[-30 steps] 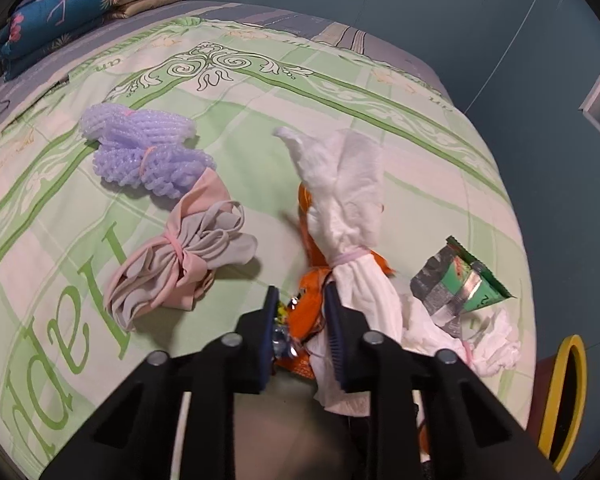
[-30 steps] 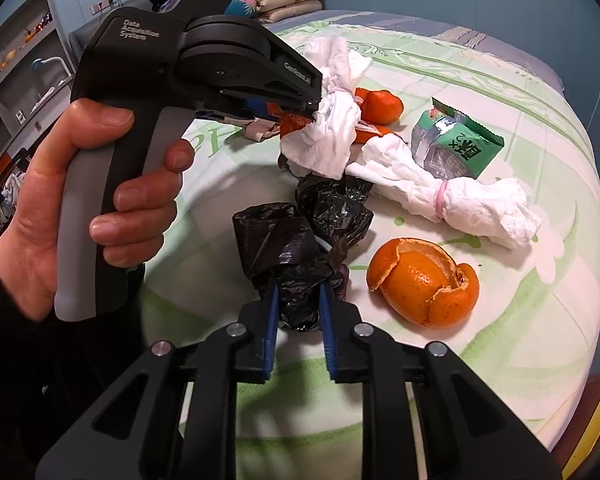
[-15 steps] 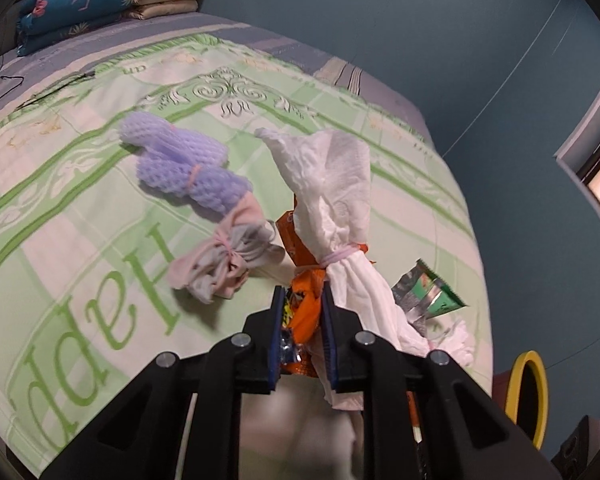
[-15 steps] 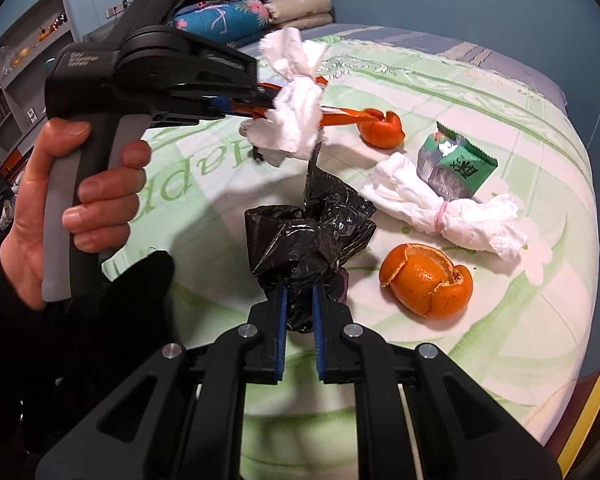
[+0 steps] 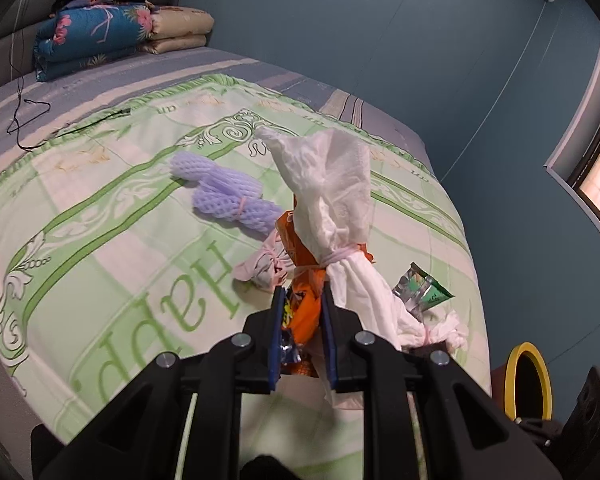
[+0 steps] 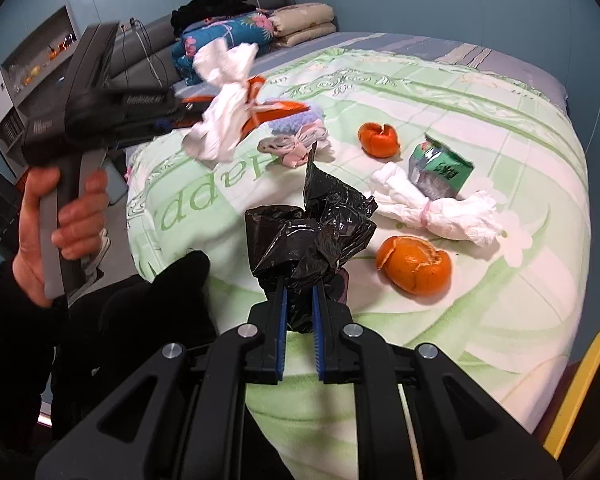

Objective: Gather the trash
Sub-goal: 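Lift the tissue bundle with the right tool and turn toward the bin, then carry the white tissue bundle over the yellow-rimmed bin while the right tool carries the black bag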

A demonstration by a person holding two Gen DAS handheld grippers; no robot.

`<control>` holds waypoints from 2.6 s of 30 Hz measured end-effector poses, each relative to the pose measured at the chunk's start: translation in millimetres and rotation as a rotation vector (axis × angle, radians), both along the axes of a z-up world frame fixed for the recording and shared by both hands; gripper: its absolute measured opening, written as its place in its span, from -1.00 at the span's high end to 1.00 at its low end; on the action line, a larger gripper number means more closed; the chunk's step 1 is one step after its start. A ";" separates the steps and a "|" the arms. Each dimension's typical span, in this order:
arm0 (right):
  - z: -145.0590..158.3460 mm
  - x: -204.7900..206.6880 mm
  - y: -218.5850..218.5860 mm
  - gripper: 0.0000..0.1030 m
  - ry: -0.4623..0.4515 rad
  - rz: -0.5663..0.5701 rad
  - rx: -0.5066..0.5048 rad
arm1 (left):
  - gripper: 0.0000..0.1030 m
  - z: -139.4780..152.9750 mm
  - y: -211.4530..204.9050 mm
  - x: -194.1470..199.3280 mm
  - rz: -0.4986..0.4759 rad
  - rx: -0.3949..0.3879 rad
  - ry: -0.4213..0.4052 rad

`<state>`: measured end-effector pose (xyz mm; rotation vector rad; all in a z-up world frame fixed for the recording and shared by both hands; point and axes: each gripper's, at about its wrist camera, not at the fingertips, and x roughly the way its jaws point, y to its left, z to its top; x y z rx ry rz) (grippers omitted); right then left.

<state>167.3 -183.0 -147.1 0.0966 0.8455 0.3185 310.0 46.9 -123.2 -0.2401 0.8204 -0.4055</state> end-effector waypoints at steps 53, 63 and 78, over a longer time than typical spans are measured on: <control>104.9 -129.4 -157.6 0.80 -0.344 -0.395 0.023 | 0.69 88.0 -160.6 -109.0 -0.332 0.030 -0.211; 98.7 -155.9 -199.5 0.80 -0.352 -0.526 -0.008 | 0.69 77.7 -229.8 -123.0 -0.454 0.078 -0.198; 80.5 -174.0 -237.8 0.80 -0.330 -0.654 -0.021 | 0.69 50.6 -318.1 -150.1 -0.622 0.132 -0.173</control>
